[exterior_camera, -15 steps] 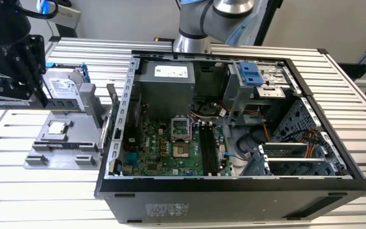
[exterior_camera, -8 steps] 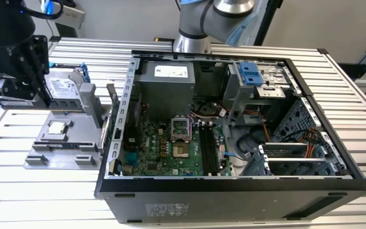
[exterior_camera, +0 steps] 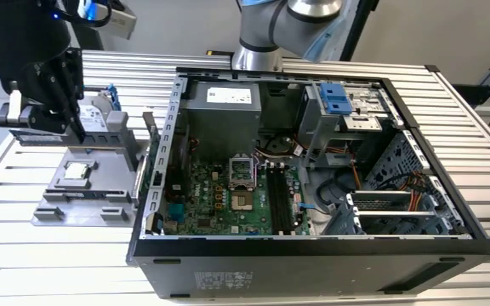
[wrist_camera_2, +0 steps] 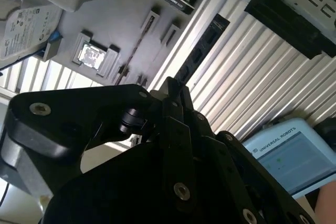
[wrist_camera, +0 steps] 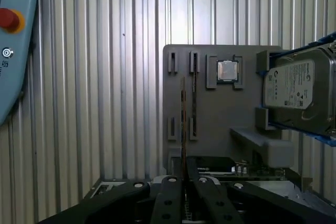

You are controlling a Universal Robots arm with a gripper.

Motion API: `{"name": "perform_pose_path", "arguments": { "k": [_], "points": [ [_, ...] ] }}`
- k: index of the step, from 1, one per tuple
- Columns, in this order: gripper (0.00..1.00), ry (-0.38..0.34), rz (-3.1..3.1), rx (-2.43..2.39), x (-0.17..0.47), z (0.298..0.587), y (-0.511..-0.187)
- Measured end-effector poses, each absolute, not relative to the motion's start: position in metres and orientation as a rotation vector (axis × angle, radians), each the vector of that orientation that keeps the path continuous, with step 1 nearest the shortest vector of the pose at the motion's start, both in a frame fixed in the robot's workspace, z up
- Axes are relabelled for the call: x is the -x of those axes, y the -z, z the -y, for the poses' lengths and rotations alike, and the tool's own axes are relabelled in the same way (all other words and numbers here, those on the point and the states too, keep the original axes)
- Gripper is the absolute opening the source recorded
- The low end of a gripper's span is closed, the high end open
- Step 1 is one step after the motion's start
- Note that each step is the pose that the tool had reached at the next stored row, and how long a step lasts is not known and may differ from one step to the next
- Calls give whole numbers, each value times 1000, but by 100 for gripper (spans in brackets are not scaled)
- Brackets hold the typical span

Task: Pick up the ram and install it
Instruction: 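Pick up the ram and move it above insertion slot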

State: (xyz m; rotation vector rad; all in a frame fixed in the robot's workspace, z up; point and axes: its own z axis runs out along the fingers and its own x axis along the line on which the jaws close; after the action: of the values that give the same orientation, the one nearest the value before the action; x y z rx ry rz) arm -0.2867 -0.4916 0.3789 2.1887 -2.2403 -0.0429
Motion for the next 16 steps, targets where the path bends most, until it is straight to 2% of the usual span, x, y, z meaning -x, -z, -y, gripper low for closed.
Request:
{"name": "perform_pose_path", "arguments": {
  "k": [16],
  "points": [
    [0, 52, 2235, -2183, 233, 491, -379]
  ]
}}
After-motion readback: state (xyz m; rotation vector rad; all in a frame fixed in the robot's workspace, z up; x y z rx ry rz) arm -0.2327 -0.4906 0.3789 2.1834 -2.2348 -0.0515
